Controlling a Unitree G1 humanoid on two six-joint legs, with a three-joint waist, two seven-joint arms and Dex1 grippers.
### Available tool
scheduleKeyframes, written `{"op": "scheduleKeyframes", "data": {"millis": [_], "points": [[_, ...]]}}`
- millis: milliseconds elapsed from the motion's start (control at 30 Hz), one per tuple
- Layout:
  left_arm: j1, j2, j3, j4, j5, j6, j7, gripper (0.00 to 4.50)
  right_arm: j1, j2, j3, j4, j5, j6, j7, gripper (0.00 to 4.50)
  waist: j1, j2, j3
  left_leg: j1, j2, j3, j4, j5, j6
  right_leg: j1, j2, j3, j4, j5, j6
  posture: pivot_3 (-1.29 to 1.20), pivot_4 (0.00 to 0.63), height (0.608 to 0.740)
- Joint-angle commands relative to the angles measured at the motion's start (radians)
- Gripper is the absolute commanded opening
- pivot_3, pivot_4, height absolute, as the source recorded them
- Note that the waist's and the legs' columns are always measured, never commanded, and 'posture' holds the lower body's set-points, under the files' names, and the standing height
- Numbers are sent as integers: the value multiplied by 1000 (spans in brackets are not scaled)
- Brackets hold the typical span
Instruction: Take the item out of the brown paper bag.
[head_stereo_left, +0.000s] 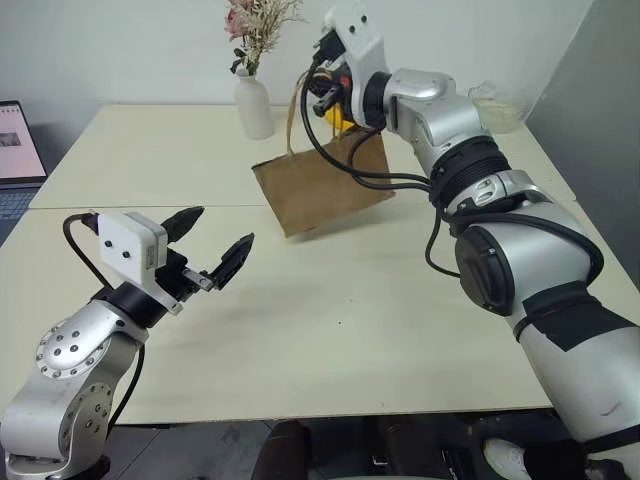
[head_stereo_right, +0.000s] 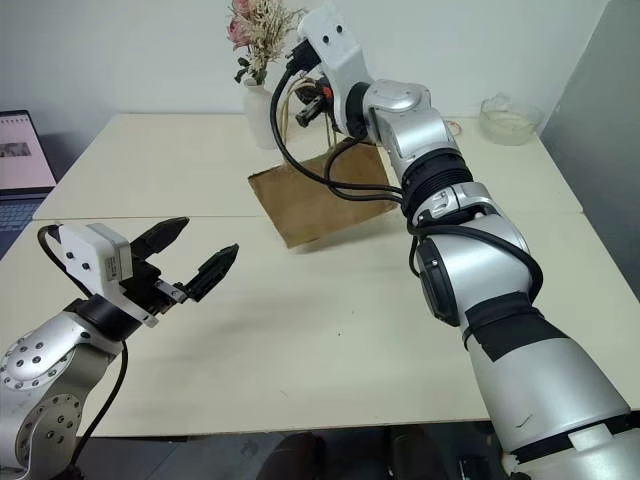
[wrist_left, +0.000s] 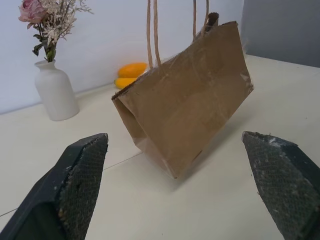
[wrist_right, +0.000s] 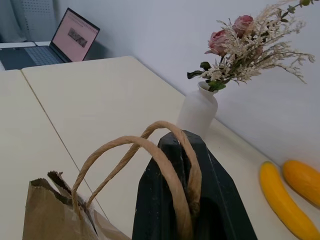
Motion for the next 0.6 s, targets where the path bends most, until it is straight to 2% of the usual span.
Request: {"op": "scheduleKeyframes", "data": {"millis": [33, 600], "points": [[-5, 8, 28, -7, 11, -29, -2, 4500, -32, -13, -18, -15, 2, -34, -34, 36, 0, 0, 0, 0, 0, 0, 0, 0, 0, 0, 0, 0, 0, 0, 0, 0, 150, 740], [16, 5, 24, 10, 25, -47, -23, 4500, 43, -35, 69, -66, -67, -69, 65, 36, 0, 0, 0, 0, 0, 0, 0, 0, 0, 0, 0, 0, 0, 0, 0, 0, 150, 740]]}}
